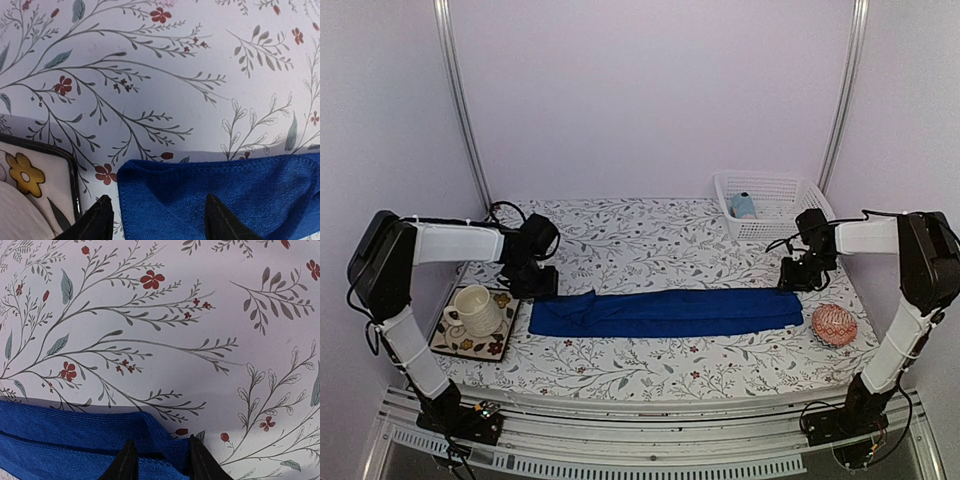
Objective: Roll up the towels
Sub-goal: Fold the towel at the center of the board.
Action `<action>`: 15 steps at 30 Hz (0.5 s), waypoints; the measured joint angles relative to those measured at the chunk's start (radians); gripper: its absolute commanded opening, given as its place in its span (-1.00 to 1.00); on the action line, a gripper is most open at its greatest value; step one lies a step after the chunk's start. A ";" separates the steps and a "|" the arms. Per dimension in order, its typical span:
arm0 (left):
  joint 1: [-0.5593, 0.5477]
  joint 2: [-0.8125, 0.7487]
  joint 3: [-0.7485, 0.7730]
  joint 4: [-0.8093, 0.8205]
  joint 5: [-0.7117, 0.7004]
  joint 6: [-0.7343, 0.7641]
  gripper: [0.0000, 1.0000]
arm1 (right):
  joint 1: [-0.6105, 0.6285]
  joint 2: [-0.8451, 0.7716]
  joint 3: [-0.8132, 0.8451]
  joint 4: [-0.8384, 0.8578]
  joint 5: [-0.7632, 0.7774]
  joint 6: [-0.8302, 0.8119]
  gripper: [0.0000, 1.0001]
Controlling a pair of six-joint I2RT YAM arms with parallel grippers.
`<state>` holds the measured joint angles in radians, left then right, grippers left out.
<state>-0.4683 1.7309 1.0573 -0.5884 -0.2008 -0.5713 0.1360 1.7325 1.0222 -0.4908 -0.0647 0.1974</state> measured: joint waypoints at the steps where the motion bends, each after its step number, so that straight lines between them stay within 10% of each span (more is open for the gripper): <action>1: 0.001 0.006 0.010 -0.003 -0.003 0.000 0.20 | 0.000 0.008 0.006 0.000 -0.002 0.000 -0.29; 15: 0.050 0.089 0.029 0.000 0.034 0.002 -0.34 | 0.000 0.049 0.035 -0.019 -0.026 -0.009 -0.43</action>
<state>-0.4179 1.8198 1.0866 -0.5884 -0.1669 -0.5690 0.1360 1.7813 1.0576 -0.5098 -0.0910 0.1886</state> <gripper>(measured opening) 0.385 0.307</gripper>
